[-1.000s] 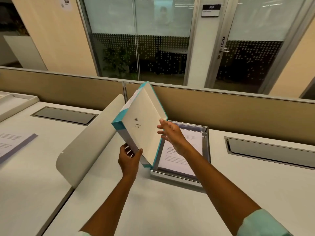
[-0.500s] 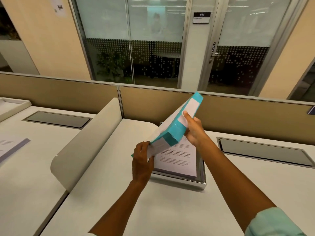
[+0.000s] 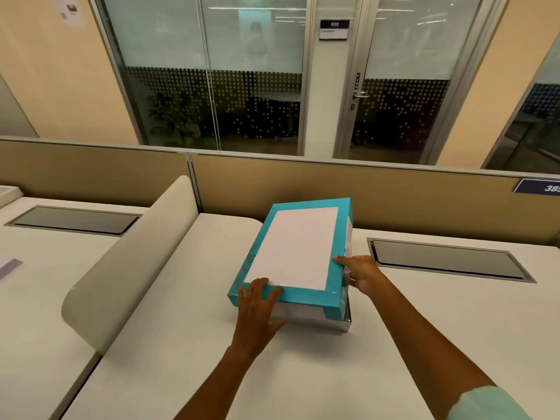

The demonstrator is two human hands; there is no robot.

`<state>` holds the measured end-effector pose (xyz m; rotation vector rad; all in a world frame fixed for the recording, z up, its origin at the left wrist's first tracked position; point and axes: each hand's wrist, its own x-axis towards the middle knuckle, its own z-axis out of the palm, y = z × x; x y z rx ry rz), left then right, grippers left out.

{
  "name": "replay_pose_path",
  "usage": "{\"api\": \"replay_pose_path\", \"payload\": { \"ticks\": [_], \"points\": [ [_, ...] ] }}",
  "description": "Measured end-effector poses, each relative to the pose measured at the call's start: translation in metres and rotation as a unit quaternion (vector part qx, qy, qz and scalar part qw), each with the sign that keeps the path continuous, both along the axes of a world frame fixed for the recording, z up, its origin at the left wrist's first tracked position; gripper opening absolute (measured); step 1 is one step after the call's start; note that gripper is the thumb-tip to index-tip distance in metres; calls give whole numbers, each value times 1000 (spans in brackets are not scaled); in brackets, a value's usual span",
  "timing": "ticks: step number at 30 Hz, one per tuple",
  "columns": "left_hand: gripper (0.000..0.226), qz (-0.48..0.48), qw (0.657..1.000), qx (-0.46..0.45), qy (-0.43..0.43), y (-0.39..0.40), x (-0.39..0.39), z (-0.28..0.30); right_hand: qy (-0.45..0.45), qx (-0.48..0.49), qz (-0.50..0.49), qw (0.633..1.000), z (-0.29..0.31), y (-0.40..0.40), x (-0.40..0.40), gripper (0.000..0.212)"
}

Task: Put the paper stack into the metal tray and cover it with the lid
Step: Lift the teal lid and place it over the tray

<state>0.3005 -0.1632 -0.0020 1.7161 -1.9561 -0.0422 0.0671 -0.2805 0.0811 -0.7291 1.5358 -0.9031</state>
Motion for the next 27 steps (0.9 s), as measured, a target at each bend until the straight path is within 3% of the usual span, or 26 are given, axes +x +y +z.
{"api": "replay_pose_path", "payload": {
  "ticks": [3, 5, 7, 9, 11, 14, 18, 21, 27],
  "points": [
    [73, 69, 995, 48, 50, -3, 2, -6, 20, -1, -8, 1000, -19, 1, -9, 40],
    [70, 138, 976, 93, 141, -6, 7, -9, 28, -10, -11, 999, -30, 1, -13, 37],
    [69, 194, 921, 159, 299, -10, 16, -8, 21, -18, -22, 999, -40, 4, -14, 52],
    [66, 214, 837, 234, 446, -14, 26, -7, 4, -27, -26, 999, -47, 7, -16, 65],
    [56, 219, 793, 262, 505, -16, 34, -8, -9, -32, -17, 999, -55, 9, -19, 67],
    [43, 225, 776, 235, 541, -19, 38, -14, 1, -38, 5, 999, -62, 15, -22, 66],
    [39, 231, 797, 187, 525, -20, 35, -16, 93, -61, 51, 993, -65, 20, -25, 54],
    [31, 216, 795, 162, 543, -24, 33, -14, 92, -44, 71, 992, -70, 21, -27, 54],
    [38, 209, 790, 172, 549, -27, 32, -19, 79, -15, 63, 995, -81, 30, -27, 66]
  ]
}}
